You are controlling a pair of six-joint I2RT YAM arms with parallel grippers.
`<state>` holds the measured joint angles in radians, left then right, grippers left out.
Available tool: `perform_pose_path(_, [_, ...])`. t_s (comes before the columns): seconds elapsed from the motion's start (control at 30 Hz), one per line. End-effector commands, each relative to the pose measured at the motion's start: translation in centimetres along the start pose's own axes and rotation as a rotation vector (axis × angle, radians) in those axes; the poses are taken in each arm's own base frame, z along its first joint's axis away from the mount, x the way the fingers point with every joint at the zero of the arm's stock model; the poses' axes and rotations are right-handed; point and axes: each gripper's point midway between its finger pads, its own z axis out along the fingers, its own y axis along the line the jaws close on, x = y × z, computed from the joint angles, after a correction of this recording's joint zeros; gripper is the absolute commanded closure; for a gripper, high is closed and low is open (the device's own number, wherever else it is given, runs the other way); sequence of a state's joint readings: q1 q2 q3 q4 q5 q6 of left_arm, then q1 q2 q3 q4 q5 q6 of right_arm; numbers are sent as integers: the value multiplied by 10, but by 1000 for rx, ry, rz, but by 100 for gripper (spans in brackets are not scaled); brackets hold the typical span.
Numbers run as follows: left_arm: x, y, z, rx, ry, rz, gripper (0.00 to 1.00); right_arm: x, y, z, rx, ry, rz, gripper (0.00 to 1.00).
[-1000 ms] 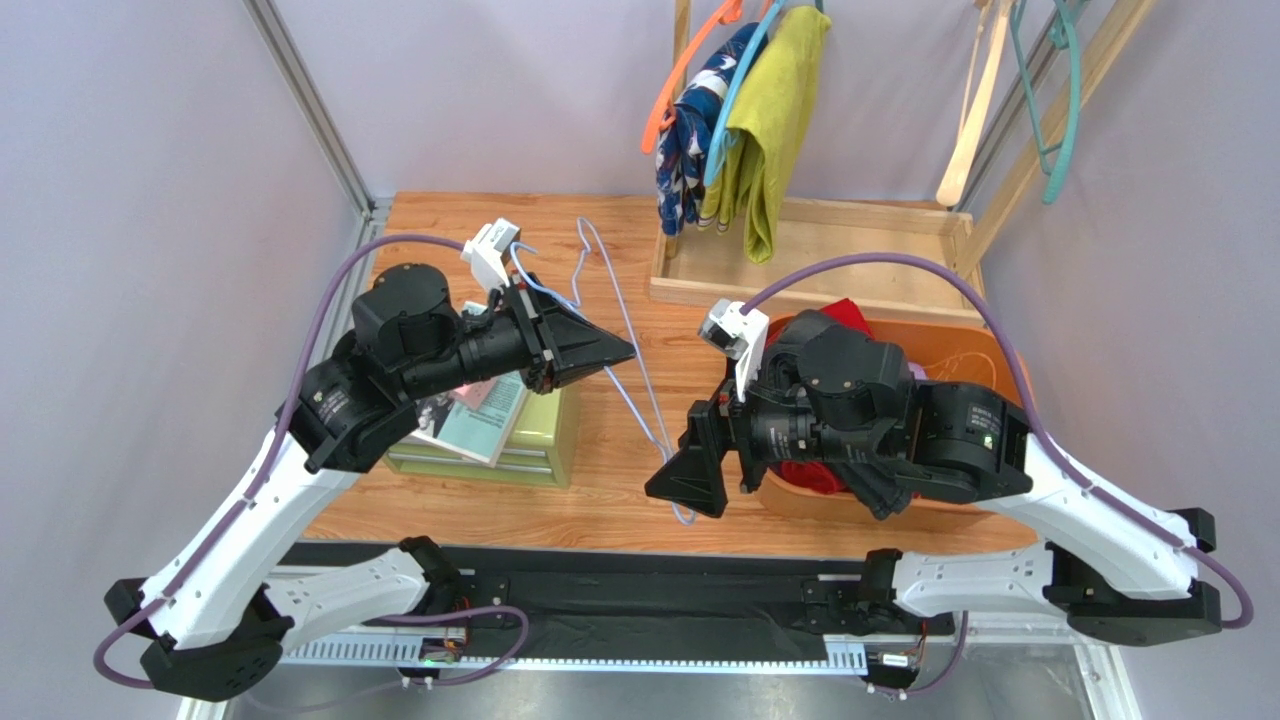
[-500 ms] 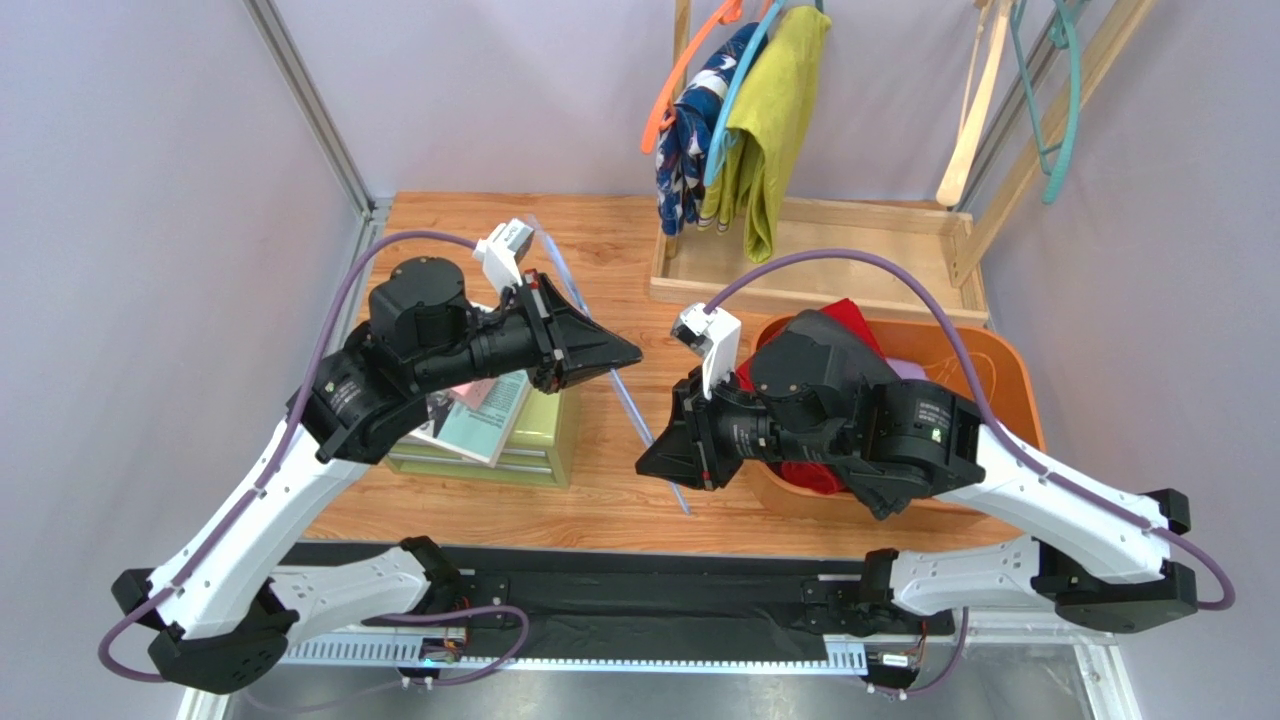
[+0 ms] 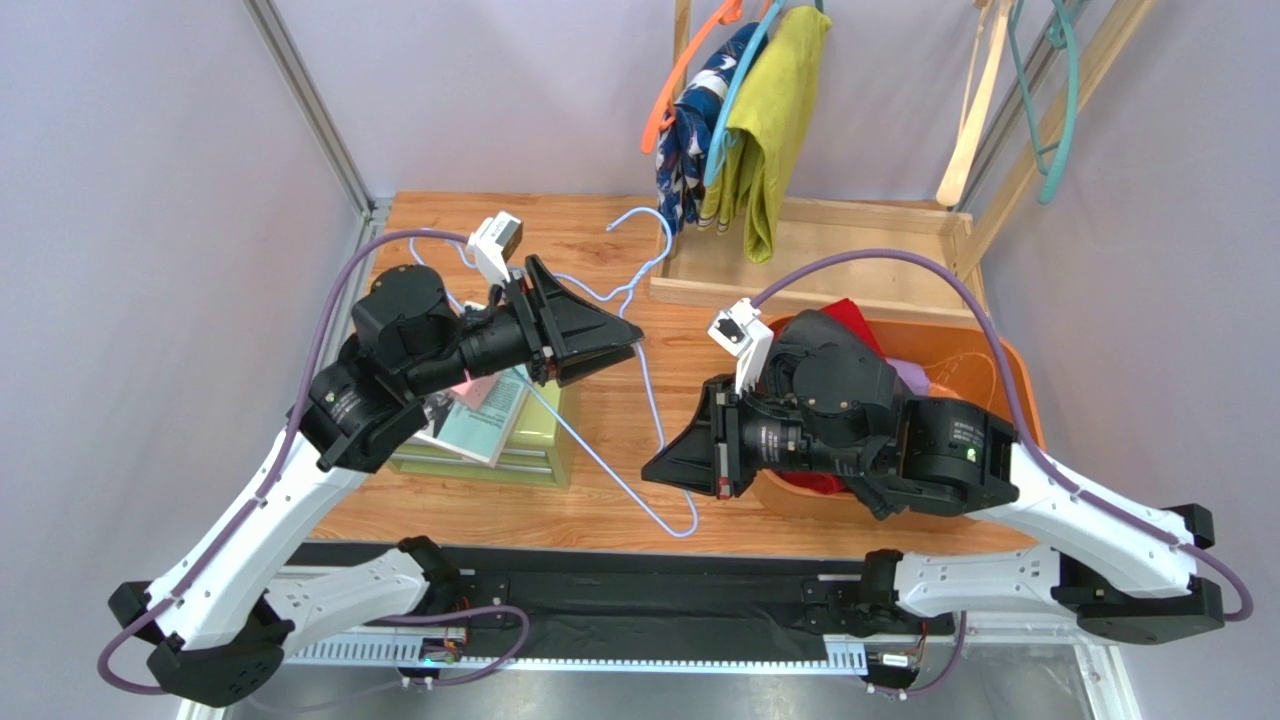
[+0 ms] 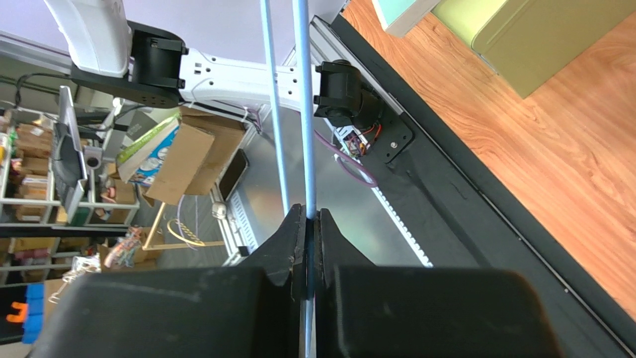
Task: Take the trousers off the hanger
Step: Pass the hanger from the left arm to the right, then hang the hanger back to the clothesline with the right arm
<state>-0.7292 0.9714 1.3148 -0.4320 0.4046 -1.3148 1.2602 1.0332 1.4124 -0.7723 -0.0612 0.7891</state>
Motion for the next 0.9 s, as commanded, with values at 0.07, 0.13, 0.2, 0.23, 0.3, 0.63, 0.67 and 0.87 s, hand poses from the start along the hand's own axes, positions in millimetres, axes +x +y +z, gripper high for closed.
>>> perform_pose_path(0.07, [3, -43, -29, 163, -22, 100, 36, -17, -2, -11, 17, -112, 109, 100])
perform_pose_path(0.13, [5, -57, -41, 204, -34, 163, 33, -17, -14, -14, 78, -115, 102, 100])
perform_pose_path(0.2, [6, -72, -53, 236, -42, 200, 33, -12, -29, -19, 157, -94, 83, 100])
perform_pose_path(0.23, [9, -77, -58, 254, -34, 222, 33, -13, -30, -22, 175, -89, 60, 100])
perform_pose_path(0.3, [12, -91, -69, 304, -33, 255, 33, -6, -43, -27, 234, -58, 35, 100])
perform_pose_path(0.63, [22, -99, -115, 359, -115, 310, 34, -17, -103, -100, 603, -105, -76, 100])
perform_pose_path(0.67, [23, -94, -114, 345, -112, 295, 34, -18, -109, -105, 648, -109, -78, 100])
perform_pose_path(0.87, [27, -84, -125, 314, -123, 274, 35, -37, -148, -135, 957, -126, -90, 100])
